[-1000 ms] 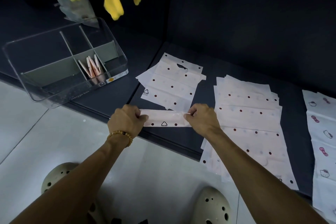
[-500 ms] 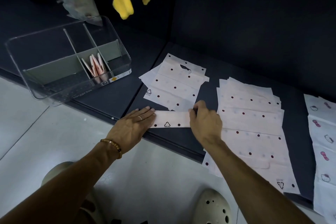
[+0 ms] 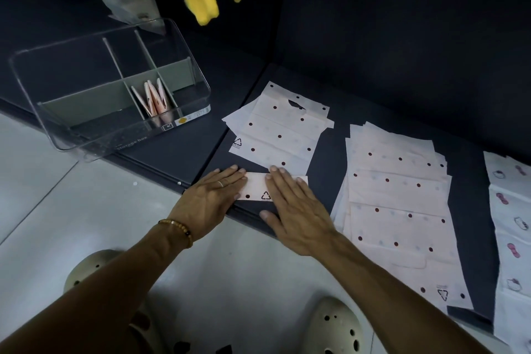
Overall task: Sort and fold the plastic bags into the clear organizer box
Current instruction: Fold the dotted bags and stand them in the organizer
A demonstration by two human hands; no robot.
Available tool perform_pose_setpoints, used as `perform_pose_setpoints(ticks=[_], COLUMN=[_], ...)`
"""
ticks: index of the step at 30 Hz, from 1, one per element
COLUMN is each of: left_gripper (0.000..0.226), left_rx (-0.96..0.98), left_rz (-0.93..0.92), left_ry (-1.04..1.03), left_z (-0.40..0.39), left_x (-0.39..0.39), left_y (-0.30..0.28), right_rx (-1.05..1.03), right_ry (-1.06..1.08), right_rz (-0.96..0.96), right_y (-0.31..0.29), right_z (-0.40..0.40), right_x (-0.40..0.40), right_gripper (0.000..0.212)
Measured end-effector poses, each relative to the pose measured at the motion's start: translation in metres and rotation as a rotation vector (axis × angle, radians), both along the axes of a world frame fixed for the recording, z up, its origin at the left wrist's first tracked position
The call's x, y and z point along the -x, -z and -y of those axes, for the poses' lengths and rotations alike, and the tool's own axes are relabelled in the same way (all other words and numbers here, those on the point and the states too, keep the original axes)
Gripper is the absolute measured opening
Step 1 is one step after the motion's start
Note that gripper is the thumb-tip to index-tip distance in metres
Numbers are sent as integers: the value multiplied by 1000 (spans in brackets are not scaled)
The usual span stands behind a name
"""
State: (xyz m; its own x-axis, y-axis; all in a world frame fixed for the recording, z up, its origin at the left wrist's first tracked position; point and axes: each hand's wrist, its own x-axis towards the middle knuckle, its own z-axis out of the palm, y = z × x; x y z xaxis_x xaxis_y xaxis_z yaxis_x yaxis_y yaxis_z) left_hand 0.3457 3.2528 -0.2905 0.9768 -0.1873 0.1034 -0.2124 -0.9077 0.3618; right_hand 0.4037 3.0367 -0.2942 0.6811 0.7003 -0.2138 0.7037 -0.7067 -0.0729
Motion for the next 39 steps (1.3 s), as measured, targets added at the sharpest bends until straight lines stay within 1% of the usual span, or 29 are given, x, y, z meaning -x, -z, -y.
perform_pose_setpoints(ticks=[5, 8, 10, 12, 13, 15, 17, 19, 21, 23, 25, 26, 28, 30, 32, 33, 36, 37, 39], left_gripper=[41, 41, 41, 39, 37, 39, 50, 53, 47, 34, 25, 25, 27, 23, 14, 12, 18, 19, 20], left_rx=[16, 16, -21, -102, -134, -165, -208, -207, -158, -127, -81, -55, 22, 186, 361, 416, 487, 492, 461], left_rz=[-14, -30, -30, -34, -29, -27, -51, -51, -36, 5, 13, 0, -22, -58, -132, -165, -211, -216, -242], left_ry=[-17, -44, -82, -123, -138, -143, -90, -28, 16, 59, 39, 14, -47, -136, -226, -265, -375, -407, -470], left_z=[0, 4, 8, 13, 15, 17, 15, 12, 10, 11, 16, 19, 25, 31, 34, 35, 41, 43, 48], left_x=[-1, 0, 3, 11, 17, 30, 39, 39, 34, 29, 25, 24, 22, 21, 18, 17, 10, 8, 2], left_y=[4, 2, 0, -5, -8, -12, -13, -16, -22, -29, -34, -34, -33, -34, -35, -34, -33, -32, -30], right_rx=[55, 70, -13, -107, -127, -148, -166, -188, -218, -243, -273, -289, -350, -447, -554, -614, -724, -732, -731], right_ry=[84, 139, 127, 33, 0, 1, 10, -13, -36, -42, -48, -50, -13, 111, 270, 343, 520, 557, 612], right_rz=[2, 14, 86, 184, 202, 196, 194, 177, 165, 168, 184, 179, 119, 2, -149, -233, -478, -530, -556], right_y=[-8, -15, -22, -22, -21, -21, -19, -18, -17, -20, -23, -23, -23, -22, -23, -24, -30, -32, -33], right_z=[37, 32, 18, 5, 1, -4, -1, 3, 6, 6, 1, -4, -12, -17, -16, -14, -9, -9, -12], right_x=[-11, -8, 2, 13, 17, 20, 17, 14, 11, 12, 15, 19, 24, 25, 22, 19, 9, 5, -1], right_gripper=[74, 74, 67, 51, 45, 42, 42, 41, 39, 38, 37, 36, 27, 16, 18, 17, 12, 15, 18])
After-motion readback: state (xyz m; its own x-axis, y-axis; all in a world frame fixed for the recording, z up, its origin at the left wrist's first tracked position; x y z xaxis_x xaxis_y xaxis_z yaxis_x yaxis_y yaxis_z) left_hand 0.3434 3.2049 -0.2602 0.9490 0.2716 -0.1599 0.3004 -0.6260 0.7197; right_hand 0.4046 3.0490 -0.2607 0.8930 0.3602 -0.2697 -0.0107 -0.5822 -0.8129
